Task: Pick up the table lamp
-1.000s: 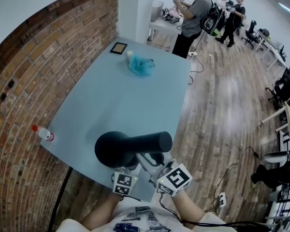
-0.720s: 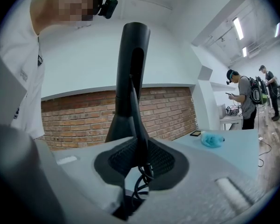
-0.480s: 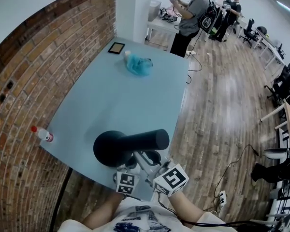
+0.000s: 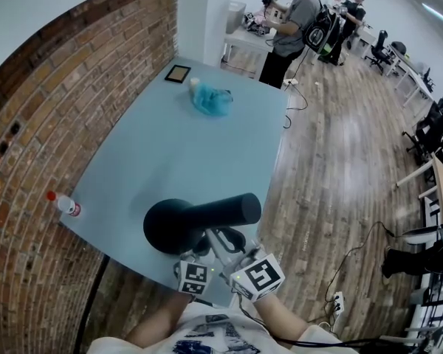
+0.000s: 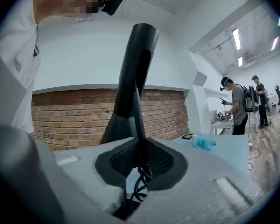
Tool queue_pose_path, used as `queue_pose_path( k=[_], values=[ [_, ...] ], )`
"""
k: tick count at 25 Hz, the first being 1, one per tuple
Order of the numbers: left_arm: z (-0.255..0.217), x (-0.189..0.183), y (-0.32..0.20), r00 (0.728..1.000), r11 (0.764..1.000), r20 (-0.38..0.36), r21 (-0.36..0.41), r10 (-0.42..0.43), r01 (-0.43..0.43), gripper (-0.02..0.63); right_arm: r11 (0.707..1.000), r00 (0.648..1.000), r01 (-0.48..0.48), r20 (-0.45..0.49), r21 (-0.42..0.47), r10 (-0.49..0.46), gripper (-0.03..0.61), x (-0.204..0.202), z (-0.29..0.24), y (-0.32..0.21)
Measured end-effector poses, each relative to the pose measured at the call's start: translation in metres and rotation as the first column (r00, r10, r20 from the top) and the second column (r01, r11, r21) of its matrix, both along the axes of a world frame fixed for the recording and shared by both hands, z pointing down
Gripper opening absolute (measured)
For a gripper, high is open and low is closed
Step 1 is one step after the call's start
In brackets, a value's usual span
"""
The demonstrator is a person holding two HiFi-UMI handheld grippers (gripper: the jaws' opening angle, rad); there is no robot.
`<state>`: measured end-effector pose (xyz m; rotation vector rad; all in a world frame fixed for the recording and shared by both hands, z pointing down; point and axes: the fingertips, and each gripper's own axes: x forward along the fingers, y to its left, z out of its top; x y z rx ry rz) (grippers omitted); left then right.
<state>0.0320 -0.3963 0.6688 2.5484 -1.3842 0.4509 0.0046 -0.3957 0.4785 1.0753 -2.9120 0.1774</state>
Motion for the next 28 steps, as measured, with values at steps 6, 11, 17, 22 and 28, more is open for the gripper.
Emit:
queue_pose_path(
  k=[6, 11, 17, 22, 28],
  values=[
    [0.000, -0.001, 0.002, 1.000, 1.000, 0.012, -0.014, 0.020, -0.020, 0.038, 1.000, 1.000, -0.012, -0.006, -0.004, 0.012, 0.043, -0.001, 0.000, 0.002],
    [-0.001, -0.001, 0.008, 0.999, 0.999, 0.017, -0.022, 0.041, -0.040, 0.037, 1.000, 1.000, -0.021, -0.012, 0.006, 0.021, 0.041, -0.001, -0.002, 0.007],
    [-0.005, -0.007, 0.012, 0.999, 0.999, 0.026, -0.014, 0.040, -0.039, 0.037, 1.000, 1.000, -0.023, -0.015, 0.021, 0.023, 0.038, -0.003, -0.006, 0.010],
    [-0.019, -0.008, 0.014, 0.998, 0.999, 0.044, 0.007, 0.041, -0.042, 0.037, 0.999, 1.000, -0.019, -0.005, 0.045, 0.019, 0.037, -0.001, -0.021, 0.015],
    [-0.039, -0.009, 0.017, 0.997, 0.998, 0.061, 0.034, 0.042, -0.044, 0.037, 0.997, 1.000, -0.017, 0.010, 0.081, 0.016, 0.035, 0.001, -0.042, 0.022]
  ],
)
